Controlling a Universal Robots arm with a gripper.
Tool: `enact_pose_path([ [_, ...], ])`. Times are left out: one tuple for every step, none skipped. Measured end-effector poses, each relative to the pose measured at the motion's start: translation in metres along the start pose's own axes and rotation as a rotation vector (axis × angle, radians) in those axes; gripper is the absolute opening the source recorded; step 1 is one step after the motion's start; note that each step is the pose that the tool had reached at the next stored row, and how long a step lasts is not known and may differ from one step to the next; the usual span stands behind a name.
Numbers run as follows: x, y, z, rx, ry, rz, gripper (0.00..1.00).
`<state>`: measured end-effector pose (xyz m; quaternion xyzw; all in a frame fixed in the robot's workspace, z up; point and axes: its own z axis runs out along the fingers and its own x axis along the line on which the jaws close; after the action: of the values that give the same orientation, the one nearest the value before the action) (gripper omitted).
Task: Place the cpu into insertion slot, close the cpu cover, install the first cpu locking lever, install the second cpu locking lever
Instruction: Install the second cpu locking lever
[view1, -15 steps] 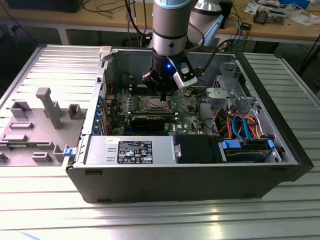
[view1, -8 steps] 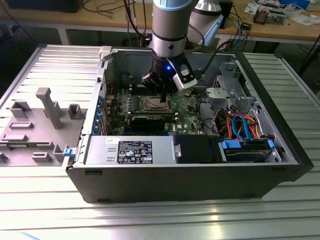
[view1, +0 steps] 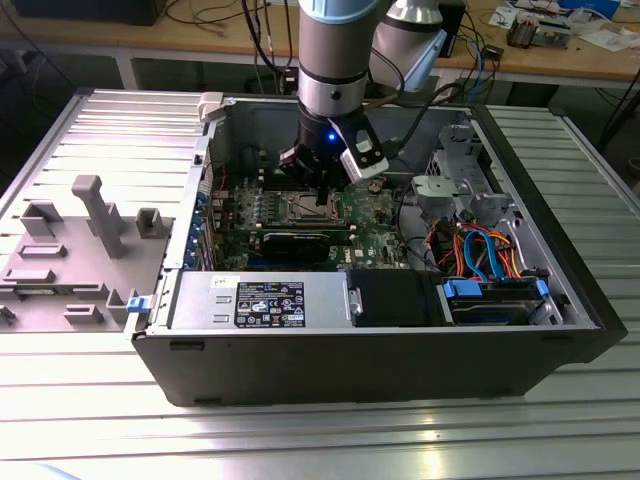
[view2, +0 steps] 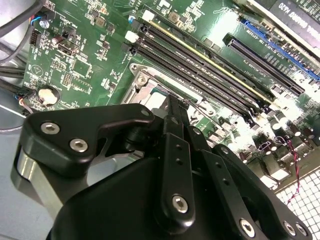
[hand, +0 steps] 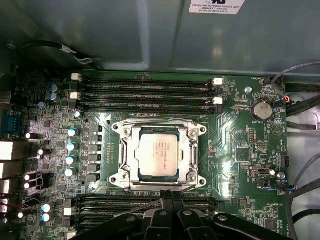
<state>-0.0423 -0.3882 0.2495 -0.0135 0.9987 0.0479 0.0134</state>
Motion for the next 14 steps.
enact_pose_path([
  [0.0,0.0,0.0,0.0,0.0,0.0,0.11],
  [0.0,0.0,0.0,0.0001,0.0,0.0,0.11],
  [0.0,0.0,0.0,0.0,0.0,0.0,0.11],
  [0.0001,0.0,0.0,0.0,0.0,0.0,0.11],
  [0.0001,0.0,0.0,0.0001,0.0001,0.0,0.11],
  [0.0001,0.0,0.0,0.0001,0.0,0.0,0.11],
  [0.0001,0.0,0.0,0.0001,0.0,0.0,0.11],
  [0.0001,0.0,0.0,0.0,0.0,0.0,0.11],
  [0.0001,0.0,0.0,0.0,0.0,0.0,0.11],
  [0.0001,0.0,0.0,0.0,0.0007,0.0,0.11],
  [0.0002,0.0,0.0,-0.0002,0.0017,0.0,0.11],
  [0.0001,0.0,0.0001,-0.0029,0.0044,0.001,0.11],
  [0.0,0.0,0.0001,-0.0054,0.0082,0.001,0.11],
  [-0.0001,0.0,0.0001,-0.008,0.0141,0.002,0.11],
])
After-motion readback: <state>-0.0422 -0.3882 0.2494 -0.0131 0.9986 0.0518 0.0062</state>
